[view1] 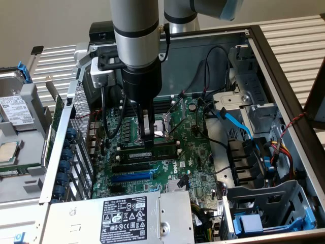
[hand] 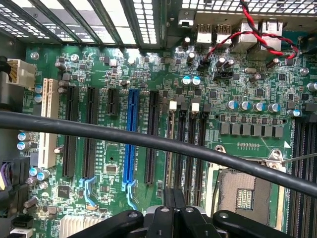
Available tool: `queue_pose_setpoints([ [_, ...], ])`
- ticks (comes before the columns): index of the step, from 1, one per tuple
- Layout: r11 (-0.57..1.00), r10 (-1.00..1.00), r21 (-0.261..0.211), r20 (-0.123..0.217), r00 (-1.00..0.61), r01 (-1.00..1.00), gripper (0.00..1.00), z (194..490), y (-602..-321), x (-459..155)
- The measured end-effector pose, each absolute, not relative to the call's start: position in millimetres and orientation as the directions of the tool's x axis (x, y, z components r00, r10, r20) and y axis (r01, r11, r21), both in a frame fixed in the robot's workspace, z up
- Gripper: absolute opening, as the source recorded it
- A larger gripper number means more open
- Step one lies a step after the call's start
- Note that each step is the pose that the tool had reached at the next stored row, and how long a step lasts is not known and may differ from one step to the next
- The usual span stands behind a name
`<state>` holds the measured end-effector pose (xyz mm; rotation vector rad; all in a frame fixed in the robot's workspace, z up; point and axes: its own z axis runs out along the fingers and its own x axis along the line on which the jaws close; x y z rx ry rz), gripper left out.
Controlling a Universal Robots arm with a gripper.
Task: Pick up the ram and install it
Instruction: 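Press down the ram until it locks into place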
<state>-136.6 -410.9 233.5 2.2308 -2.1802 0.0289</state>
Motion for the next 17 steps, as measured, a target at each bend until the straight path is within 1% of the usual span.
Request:
queue_pose_setpoints([
  [17, -0.023, -0.999, 0.003, 0.029, 0.023, -1.0, 0.11, 230.8, -411.1, -136.6],
])
